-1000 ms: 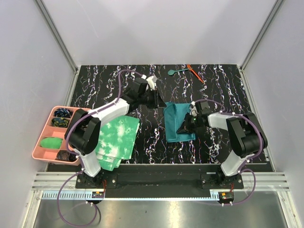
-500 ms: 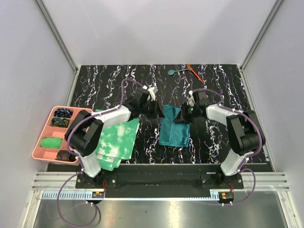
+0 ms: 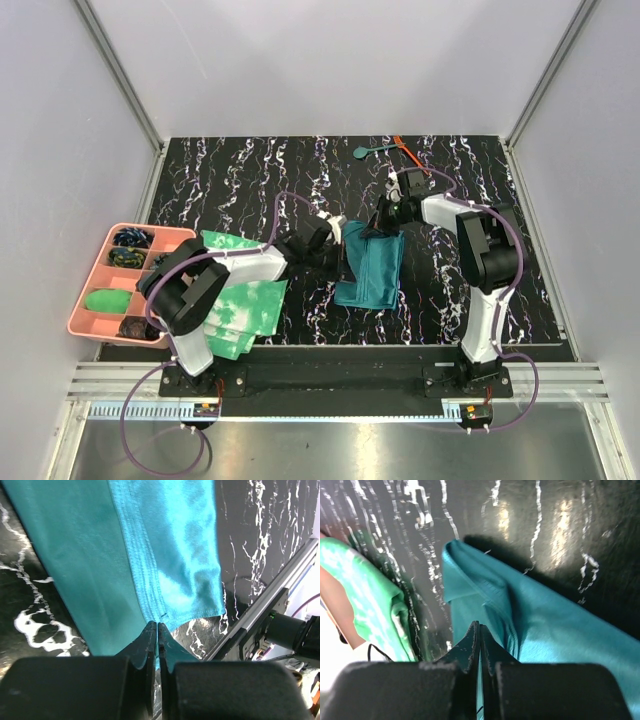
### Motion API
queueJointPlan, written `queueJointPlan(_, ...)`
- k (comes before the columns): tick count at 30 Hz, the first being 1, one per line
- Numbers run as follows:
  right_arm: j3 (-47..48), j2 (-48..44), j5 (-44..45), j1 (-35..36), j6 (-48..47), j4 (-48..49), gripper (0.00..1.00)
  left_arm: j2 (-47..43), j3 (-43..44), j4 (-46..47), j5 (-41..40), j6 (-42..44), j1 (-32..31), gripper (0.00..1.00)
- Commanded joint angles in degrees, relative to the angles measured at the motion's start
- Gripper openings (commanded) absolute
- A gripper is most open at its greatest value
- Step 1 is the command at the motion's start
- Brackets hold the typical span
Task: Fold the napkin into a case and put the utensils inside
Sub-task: Smooth out the 2/3-rectangle-folded napkin at the center of the board.
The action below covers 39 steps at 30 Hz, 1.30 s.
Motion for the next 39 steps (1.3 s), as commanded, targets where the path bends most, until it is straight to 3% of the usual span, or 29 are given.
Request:
queueJointPlan(1, 3.51, 2.28, -0.67, 0.05, -1.33, -0.86, 0.0, -1.48, -1.41, 5.09, -1.52, -0.89, -1.67, 0.05)
queueJointPlan(24, 4.66, 3.17, -0.49, -3.03, -2.38, -1.83, 0.0, 2.65, -7.3, 10.55, -1.87, -2.82, -4.66, 0.04)
queueJointPlan(31, 6.68, 4.76, -0.93, -3.55, -4.32, -4.9, 0.08, 0.29, -6.43, 7.48, -4.85, -0.28, -5.45, 0.05)
queueJointPlan(34, 5.28, 0.11, -0.41, -3.47, -4.31, -5.87, 0.14, -2.79, -4.58, 3.79, -8.28, 2.53, -6.85, 0.13)
queueJointPlan(35, 4.75, -3.13, 0.03, -3.38, -4.23, -6.48, 0.16, -3.58, -3.71, 2.56, -9.85, 3.5, -7.64, 0.23)
queueJointPlan(39, 1.85, -12.28, 7.03, -3.64, -3.96, -11.91, 0.36, -7.1, -1.51, 0.62, -13.99, 5.79, -10.98, 0.43)
